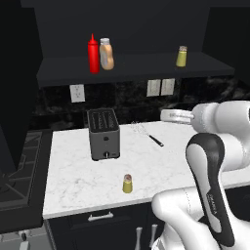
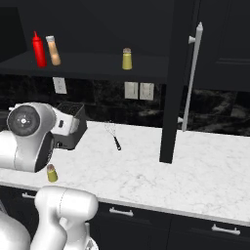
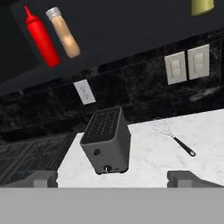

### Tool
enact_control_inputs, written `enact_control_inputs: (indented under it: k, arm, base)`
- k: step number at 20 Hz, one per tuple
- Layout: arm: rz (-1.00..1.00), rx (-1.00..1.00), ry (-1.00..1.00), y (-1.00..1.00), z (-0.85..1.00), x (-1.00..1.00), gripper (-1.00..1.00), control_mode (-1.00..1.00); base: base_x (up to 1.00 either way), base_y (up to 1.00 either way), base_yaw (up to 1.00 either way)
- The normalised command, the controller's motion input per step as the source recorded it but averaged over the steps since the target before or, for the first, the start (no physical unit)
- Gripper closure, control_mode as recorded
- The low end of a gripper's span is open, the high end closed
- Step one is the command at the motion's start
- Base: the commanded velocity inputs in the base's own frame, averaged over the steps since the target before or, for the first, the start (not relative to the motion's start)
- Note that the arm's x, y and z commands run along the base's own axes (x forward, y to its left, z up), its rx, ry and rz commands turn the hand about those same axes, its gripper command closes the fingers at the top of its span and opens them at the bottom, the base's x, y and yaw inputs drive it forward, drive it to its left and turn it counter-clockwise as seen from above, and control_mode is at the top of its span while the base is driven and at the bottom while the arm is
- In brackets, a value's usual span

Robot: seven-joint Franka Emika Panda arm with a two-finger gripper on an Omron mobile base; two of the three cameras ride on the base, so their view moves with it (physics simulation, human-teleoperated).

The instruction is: Put the shaker and condiment bottle from the counter next to their counterparts in the cabinet.

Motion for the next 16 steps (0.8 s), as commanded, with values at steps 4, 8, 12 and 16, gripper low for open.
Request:
enact_control_inputs:
  k: [4, 8, 12, 16]
  arm:
    - [0.13, -0.16, -0.06, 0.05, -1.0, -0.01, -1.0, -1.0]
    - [0.34, -0.08, -0.17, 0.17, -1.0, 0.17, -1.0, -1.0]
    - [0.62, -0.04, -0.26, 0.44, -1.0, 0.16, -1.0, -1.0]
    - [0.73, 0.0, -0.26, 0.27, -1.0, 0.59, -1.0, -1.0]
  base:
    - [0.0, 0.0, 0.0]
    - [0.0, 0.0, 0.0]
    - [0.0, 0.0, 0.0]
    - [0.0, 0.0, 0.0]
